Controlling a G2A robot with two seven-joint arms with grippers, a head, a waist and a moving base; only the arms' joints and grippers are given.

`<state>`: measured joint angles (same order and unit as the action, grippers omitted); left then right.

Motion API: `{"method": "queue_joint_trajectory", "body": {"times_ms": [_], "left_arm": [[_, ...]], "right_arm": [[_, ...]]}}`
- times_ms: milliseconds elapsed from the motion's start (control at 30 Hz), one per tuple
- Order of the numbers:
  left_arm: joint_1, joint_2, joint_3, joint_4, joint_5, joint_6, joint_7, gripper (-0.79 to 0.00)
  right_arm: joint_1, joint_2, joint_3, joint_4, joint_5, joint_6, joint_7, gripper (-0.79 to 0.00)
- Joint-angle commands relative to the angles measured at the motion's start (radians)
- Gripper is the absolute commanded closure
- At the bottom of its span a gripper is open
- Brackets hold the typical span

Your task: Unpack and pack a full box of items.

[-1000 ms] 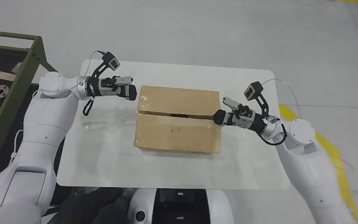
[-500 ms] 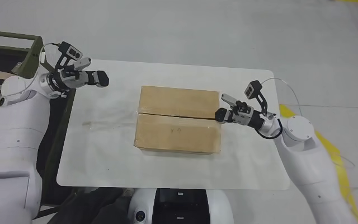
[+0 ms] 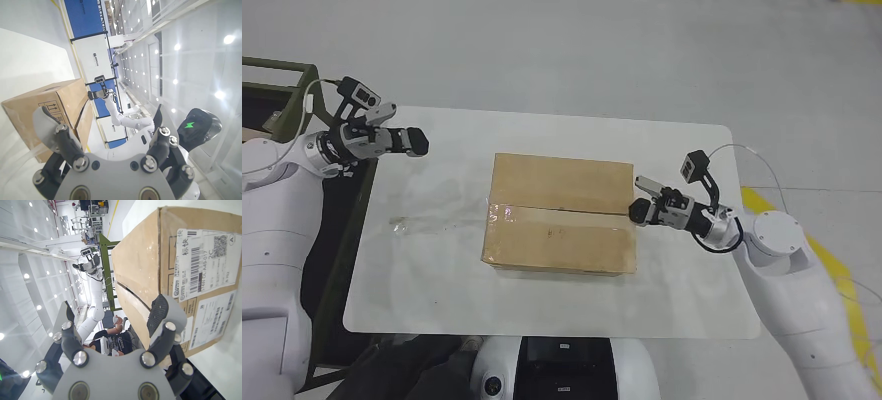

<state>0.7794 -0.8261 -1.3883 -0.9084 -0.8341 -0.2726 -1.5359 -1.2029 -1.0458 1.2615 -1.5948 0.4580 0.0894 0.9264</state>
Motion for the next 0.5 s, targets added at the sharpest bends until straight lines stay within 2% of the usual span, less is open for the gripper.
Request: {"method": "queue_joint_trajectory", "body": {"times_ms": [0,467], "left_arm": [[-0.001,0.0,-0.001,0.002,0.003,0.0,0.0,-0.785],[0.002,0.001,-0.008,-0.009,0.011,-0.003,0.01,-0.785]], "right_arm": [[-0.001,0.001,0.0,-0.003,-0.003,0.002,0.006,-0.785],[0.002,0.001,-0.012,-0.015,-0.02,0.014,0.005,-0.785]]}}
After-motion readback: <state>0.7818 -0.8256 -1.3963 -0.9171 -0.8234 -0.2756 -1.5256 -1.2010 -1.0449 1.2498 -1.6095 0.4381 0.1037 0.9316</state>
